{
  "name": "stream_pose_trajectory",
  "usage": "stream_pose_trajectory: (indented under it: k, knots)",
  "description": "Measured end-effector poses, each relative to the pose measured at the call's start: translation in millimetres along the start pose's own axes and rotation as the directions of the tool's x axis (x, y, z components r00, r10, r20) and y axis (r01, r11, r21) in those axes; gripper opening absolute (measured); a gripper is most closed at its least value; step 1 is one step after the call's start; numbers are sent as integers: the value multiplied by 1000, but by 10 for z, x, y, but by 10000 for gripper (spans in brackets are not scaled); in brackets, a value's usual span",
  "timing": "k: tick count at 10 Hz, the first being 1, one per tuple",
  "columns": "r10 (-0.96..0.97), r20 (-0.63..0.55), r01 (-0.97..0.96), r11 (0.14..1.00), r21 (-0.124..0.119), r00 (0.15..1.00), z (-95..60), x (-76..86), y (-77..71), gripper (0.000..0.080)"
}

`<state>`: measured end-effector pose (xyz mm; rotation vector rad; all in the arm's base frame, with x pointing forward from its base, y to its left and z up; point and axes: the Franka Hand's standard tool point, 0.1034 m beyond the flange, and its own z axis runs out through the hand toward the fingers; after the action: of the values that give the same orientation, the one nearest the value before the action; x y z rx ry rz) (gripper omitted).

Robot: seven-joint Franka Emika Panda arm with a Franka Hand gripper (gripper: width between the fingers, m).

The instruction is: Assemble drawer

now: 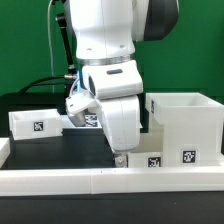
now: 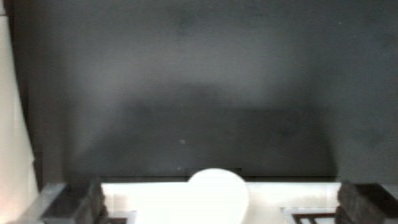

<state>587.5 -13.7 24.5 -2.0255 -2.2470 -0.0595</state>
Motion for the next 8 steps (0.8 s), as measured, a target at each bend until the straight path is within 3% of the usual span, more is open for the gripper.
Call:
stream_pose_trajectory:
  k: [8]
  knots:
    - [55,-5,-55,998,15,998,35,455,40,649]
